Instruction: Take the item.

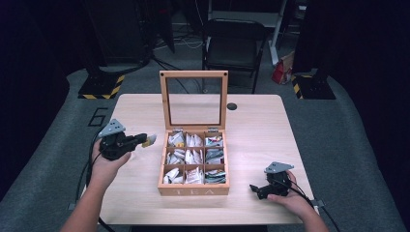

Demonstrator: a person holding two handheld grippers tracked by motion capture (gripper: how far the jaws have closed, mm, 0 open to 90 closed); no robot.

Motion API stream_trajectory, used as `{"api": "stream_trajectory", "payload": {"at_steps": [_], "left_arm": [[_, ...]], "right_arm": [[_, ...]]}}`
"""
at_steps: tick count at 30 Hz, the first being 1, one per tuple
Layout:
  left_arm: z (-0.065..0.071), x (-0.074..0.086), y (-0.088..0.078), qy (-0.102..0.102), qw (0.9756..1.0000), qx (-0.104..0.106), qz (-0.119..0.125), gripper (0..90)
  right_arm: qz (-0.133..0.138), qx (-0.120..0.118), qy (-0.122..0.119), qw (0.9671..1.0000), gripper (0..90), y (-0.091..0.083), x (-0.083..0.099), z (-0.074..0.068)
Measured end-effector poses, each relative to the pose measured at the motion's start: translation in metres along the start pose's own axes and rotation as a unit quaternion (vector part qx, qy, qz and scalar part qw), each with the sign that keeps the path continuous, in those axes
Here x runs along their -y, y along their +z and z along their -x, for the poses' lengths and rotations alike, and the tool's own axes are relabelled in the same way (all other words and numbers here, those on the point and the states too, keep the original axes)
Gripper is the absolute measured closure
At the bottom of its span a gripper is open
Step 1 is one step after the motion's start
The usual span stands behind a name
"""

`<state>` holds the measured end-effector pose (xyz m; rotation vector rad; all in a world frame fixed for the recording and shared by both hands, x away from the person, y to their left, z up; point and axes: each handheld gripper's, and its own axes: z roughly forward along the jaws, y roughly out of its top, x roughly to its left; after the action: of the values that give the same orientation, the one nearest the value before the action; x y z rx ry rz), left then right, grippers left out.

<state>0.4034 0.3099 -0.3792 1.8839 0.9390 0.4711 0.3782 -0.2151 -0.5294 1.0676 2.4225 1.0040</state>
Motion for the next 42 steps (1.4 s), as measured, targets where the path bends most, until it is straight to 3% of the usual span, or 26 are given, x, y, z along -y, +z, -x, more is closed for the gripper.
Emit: {"api": "stream_trajectory", "payload": {"at_steps": [18,42], "left_arm": [[-0.015,0.004,-0.014,-0.017,0.9996,-0.021,0.011,88.7],[-0.042,0.013,-0.038,-0.044,0.997,-0.061,0.018,88.8]], "right_arm": [[0.001,0.0,0.002,1.0,0.0,0.0,0.0,0.0],[0.001,0.0,0.002,1.0,0.0,0.0,0.0,0.0]]}}
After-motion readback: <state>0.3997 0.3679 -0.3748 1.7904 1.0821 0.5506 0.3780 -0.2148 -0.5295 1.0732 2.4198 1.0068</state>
